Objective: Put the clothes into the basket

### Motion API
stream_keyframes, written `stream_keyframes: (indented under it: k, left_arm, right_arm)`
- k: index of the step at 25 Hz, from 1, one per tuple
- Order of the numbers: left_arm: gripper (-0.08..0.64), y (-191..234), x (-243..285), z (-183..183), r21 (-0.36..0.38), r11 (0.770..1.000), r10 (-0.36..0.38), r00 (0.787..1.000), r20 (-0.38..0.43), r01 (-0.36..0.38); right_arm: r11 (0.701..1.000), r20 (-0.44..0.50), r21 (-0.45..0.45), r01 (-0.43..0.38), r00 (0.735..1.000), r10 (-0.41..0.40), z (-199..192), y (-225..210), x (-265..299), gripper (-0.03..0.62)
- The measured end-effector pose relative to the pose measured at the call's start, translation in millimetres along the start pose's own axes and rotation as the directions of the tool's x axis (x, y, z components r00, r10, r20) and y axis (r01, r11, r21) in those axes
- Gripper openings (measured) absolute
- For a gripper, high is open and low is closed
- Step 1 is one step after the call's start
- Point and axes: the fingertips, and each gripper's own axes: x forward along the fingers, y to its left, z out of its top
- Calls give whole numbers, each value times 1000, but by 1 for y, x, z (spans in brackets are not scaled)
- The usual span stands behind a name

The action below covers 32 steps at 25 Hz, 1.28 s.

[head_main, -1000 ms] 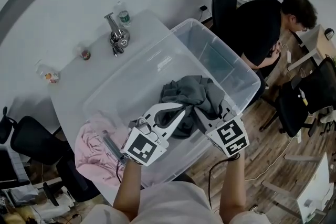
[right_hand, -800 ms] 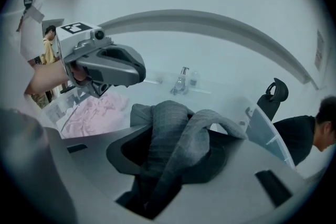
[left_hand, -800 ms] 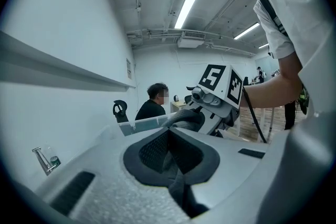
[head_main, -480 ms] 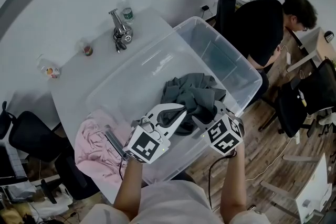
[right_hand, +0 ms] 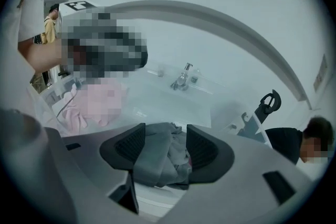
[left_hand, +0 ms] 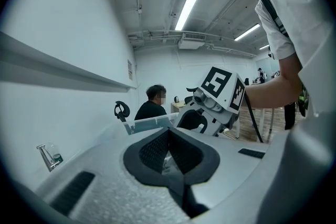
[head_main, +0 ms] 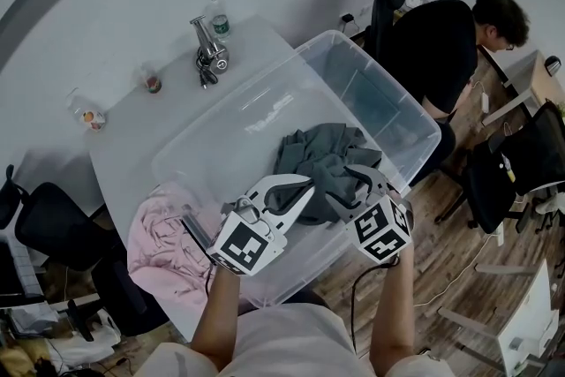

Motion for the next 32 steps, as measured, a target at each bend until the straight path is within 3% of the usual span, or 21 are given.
stream_keyframes:
  k: [3, 6, 9, 11, 16, 19, 22, 27, 32]
  left_arm:
    - [5, 1, -9, 15, -24, 1000, 11, 998, 56, -10]
    - [5, 2, -21, 29, -76, 997, 36, 993, 108, -28]
    - [5, 3, -36, 41, -98, 994, 57, 989, 136, -44]
    - [5, 2, -48, 47, -109, 993, 66, 986, 153, -50]
    - [5, -3, -85, 57, -163, 985, 87, 979, 185, -57]
    - [5, -5, -108, 56, -172, 983, 103, 977, 189, -71]
    - [5, -6, -134, 55, -179, 979, 135, 972, 194, -101]
    - [5, -12, -178, 45, -199, 970, 177, 964, 201, -137]
    - [5, -15, -226, 23, -227, 950, 251, 956, 154, -213]
  right_arm:
    - [999, 127, 50, -3, 992, -4, 20, 3, -14, 244]
    - [995, 255, 94, -30, 967, 5, 42, 10, -32, 235]
    - [993, 375, 115, -40, 927, -6, 66, 15, -51, 154]
    - [992, 450, 114, -55, 893, -2, 82, 21, -66, 95]
    - [981, 638, 90, -173, 766, 77, 122, 53, -94, 24]
    - [972, 690, 71, -222, 715, 113, 139, 74, -101, 8]
    - [966, 711, 39, -257, 686, 154, 155, 98, -101, 6]
    - [953, 728, -7, -303, 652, 212, 180, 136, -96, 6]
    - [936, 719, -63, -345, 635, 282, 201, 172, -85, 6]
